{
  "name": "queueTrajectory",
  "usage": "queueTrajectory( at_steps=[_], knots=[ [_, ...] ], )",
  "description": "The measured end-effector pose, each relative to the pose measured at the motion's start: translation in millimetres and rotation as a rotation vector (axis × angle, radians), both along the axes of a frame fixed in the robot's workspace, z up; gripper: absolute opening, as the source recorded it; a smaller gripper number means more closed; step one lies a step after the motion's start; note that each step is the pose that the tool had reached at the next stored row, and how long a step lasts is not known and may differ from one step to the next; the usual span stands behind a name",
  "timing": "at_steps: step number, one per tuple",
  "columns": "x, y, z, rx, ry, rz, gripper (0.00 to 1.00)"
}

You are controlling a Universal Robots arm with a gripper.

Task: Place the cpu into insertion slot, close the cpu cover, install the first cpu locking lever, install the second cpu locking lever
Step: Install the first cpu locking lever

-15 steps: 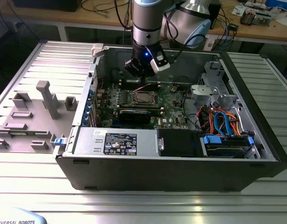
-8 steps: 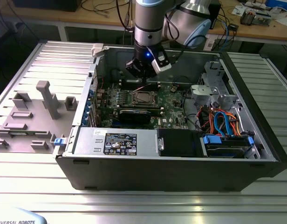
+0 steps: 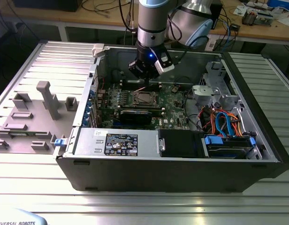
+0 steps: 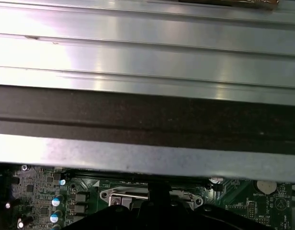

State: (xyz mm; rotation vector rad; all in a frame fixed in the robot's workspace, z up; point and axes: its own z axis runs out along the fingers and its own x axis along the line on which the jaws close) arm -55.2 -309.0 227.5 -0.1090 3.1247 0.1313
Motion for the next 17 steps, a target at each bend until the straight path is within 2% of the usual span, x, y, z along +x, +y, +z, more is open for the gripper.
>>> queueTrajectory(
  at_steps=[1,2,4,10,17],
  knots=[
    [0.6,0.0,-0.4,0.0,0.0,0.0,0.11],
    [4.5,0.4,-3.9,-0.0008,-0.0002,0.0,0.11],
    [12.5,1.0,-22.5,-0.0051,-0.0001,0.0,0.11],
    [12.6,1.0,-21.5,-0.0061,-0.0001,0.0,0.11],
    [12.6,0.8,-28.9,-0.0101,0.0003,0.0,0.11]
  ],
)
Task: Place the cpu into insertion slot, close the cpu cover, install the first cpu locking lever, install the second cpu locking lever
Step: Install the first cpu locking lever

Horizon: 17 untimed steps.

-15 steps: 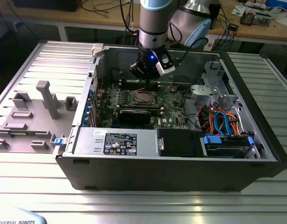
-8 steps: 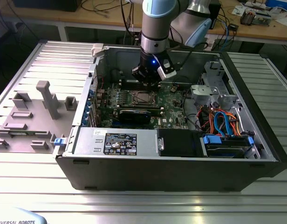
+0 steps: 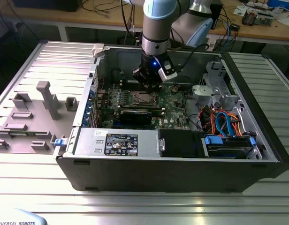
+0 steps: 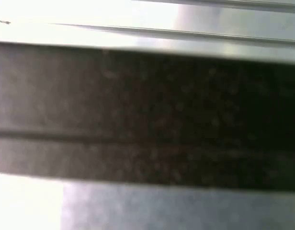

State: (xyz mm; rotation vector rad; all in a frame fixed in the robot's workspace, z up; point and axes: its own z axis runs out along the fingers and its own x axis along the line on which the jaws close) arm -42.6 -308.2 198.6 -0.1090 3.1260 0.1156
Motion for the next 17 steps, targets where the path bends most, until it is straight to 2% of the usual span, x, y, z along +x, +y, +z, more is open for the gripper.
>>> queueTrajectory(
  at_steps=[4,6,9,11,17],
  knots=[
    [0.3,0.4,2.4,0.002,-0.0016,0.0,0.11],
    [0.1,0.2,9.2,0.001,-0.0006,0.0,0.11],
    [0.1,0.2,14.2,0.0009,-0.0006,0.0,0.11],
    [0.1,0.2,14.1,0.0009,-0.0006,0.0,0.11],
    [0.2,0.1,7.2,-0.0144,-0.0004,0.0,0.11]
  ],
)
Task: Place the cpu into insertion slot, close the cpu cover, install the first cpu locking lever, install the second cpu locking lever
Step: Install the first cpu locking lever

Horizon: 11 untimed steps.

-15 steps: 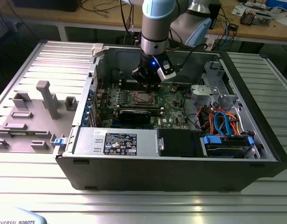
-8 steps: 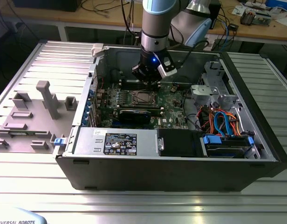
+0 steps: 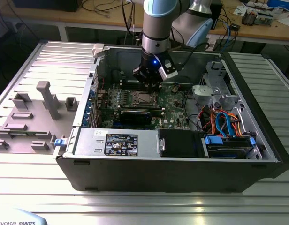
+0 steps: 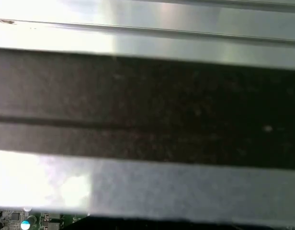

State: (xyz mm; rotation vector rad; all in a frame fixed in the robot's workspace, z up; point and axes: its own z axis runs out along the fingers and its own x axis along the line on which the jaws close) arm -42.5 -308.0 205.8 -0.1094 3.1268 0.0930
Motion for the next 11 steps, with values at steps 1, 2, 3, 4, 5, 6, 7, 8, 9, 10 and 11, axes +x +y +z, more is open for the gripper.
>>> queueTrajectory(
  at_steps=[1,2,3,4,5,6,7,8,9,10,11],
  knots=[
    [0.0,0.0,-0.1,-0.001,0.0001,0.0,0.11],
    [-0.1,-0.1,-0.2,-0.0017,0.0001,0.0,0.11],
    [-0.1,-0.1,-0.2,-0.0018,0.0001,0.0,0.11],
    [0.0,0.0,-0.4,-0.0019,-0.0001,0.0,0.11],
    [0.0,0.0,-0.5,-0.0024,-0.0002,0.0,0.11],
    [0.0,0.0,-0.7,-0.0035,-0.0002,0.0,0.11],
    [0.0,0.0,-0.8,-0.0048,-0.0001,0.0,0.11],
    [0.0,0.0,-0.9,-0.0061,0.0,0.0,0.11],
    [-0.1,0.0,-1.1,-0.0079,0.0,0.0,0.11],
    [-0.1,0.0,-1.4,-0.01,0.0,0.0,0.11],
    [0.0,0.0,-1.6,-0.0118,0.0,0.0,0.11]
  ],
)
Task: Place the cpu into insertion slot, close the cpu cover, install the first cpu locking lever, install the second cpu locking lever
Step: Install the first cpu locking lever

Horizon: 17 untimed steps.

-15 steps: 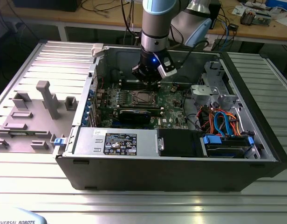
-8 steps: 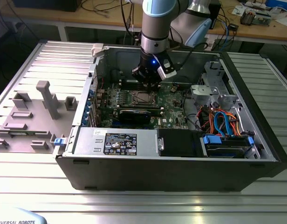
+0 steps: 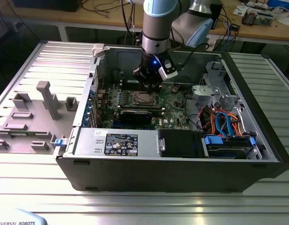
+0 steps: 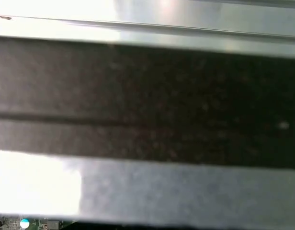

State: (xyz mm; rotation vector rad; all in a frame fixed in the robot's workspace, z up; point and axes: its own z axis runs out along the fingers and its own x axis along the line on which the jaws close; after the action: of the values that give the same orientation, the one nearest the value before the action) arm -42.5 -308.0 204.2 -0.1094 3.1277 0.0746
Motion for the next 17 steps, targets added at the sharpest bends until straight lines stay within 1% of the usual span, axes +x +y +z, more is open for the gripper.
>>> queueTrajectory(
  at_steps=[3,7,8,12,15,17],
  knots=[
    [0.0,-0.1,-1.1,-0.0024,0.0002,0.0,0.11],
    [0.0,-0.1,-4.1,-0.0015,0.0001,0.0,0.11],
    [0.0,-0.1,-4.1,0.0007,0.0002,0.0,0.11],
    [0.1,0.1,-4.5,0.0281,-0.0003,0.0,0.11],
    [0.1,0.2,-2.6,0.0305,-0.0008,0.0,0.11],
    [0.0,0.0,0.3,0.0292,0.0,0.0,0.11]
  ],
)
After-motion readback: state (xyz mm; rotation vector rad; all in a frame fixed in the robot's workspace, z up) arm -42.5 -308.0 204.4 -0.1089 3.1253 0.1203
